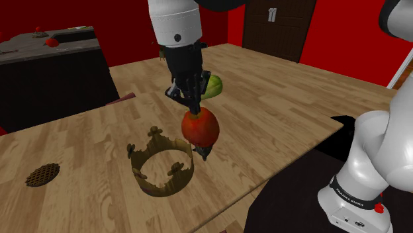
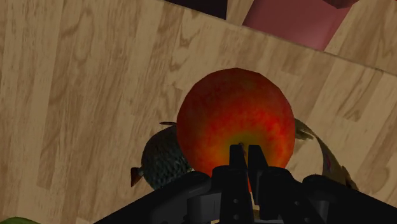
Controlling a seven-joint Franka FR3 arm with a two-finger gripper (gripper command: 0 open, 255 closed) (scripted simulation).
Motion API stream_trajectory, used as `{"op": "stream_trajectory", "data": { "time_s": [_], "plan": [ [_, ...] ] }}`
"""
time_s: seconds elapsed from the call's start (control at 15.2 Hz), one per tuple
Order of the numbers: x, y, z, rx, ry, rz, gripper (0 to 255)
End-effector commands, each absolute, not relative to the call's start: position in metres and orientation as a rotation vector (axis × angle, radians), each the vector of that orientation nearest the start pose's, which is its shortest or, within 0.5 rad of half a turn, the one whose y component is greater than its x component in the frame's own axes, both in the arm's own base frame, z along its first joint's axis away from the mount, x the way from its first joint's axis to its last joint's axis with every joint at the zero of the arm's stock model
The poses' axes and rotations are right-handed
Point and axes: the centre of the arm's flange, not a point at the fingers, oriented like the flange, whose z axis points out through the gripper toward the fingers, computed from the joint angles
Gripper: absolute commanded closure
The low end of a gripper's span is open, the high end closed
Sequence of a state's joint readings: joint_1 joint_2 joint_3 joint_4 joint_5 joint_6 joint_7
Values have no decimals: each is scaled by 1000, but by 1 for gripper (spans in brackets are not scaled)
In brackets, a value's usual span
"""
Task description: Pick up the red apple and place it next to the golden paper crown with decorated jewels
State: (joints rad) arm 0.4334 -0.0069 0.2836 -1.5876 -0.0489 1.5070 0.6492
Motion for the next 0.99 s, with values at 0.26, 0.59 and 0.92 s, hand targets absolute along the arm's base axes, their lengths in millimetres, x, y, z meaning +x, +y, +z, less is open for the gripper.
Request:
{"op": "stream_trajectory", "data": {
  "time_s": [0.26, 0.59, 0.92],
  "plan": [
    [389, 430, 617, -3225, -104, 41, 255],
    [386, 438, 596, -3225, -104, 41, 255],
    [386, 438, 569, -3225, -104, 41, 255]
  ]
}}
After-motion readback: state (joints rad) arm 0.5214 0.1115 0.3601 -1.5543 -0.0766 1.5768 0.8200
